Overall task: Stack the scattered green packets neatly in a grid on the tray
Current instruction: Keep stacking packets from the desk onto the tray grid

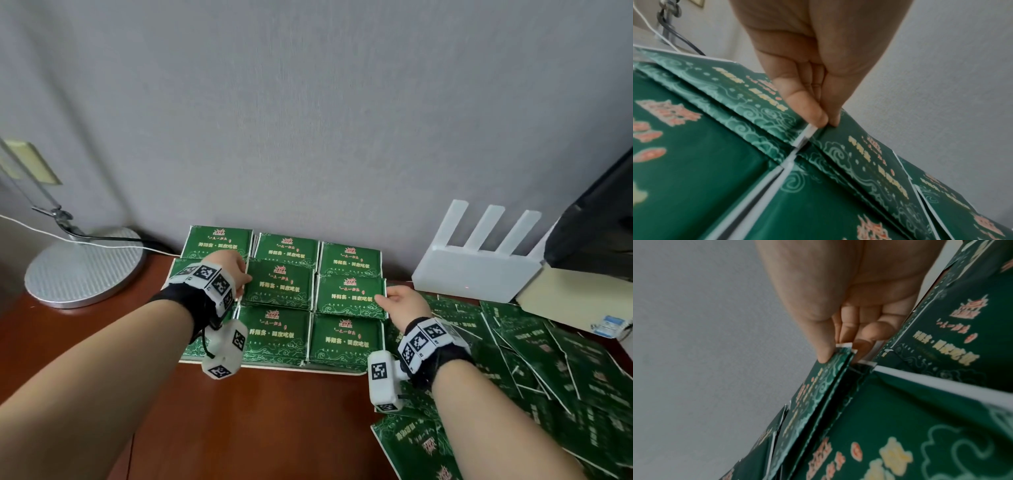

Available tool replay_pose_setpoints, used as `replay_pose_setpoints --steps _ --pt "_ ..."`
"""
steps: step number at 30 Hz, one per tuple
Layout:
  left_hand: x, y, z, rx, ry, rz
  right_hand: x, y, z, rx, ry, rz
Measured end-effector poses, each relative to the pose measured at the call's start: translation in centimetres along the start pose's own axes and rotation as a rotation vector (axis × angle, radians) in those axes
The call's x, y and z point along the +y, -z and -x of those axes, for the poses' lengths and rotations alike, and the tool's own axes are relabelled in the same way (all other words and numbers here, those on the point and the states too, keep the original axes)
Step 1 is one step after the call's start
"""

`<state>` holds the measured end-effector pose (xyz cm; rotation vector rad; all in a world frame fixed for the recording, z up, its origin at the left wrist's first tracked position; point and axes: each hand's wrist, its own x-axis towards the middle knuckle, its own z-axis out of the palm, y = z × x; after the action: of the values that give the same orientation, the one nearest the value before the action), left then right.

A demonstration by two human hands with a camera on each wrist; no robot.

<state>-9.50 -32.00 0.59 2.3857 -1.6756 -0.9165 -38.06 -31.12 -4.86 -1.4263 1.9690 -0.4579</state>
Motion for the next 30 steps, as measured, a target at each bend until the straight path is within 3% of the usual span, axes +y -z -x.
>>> replay_pose_setpoints --steps 14,20,24,30 --pt "-0.1 0.3 -0.4 0.023 0.003 -0.045 0.3 0.0 -0.1 0.008 -0.001 -0.049" --pt "-0.3 0.8 0.9 0.078 0.006 -0.048 0.8 2.5 1.7 0.022 0.028 0.0" --pt "0.2 0.9 3.6 0.092 -0.076 -0.094 1.7 5.8 4.4 0.025 0.06 0.071" --pt "3.4 -2.3 9.8 -0.014 -0.299 -0.231 5.5 11.8 10.7 0.073 0.04 0.232"
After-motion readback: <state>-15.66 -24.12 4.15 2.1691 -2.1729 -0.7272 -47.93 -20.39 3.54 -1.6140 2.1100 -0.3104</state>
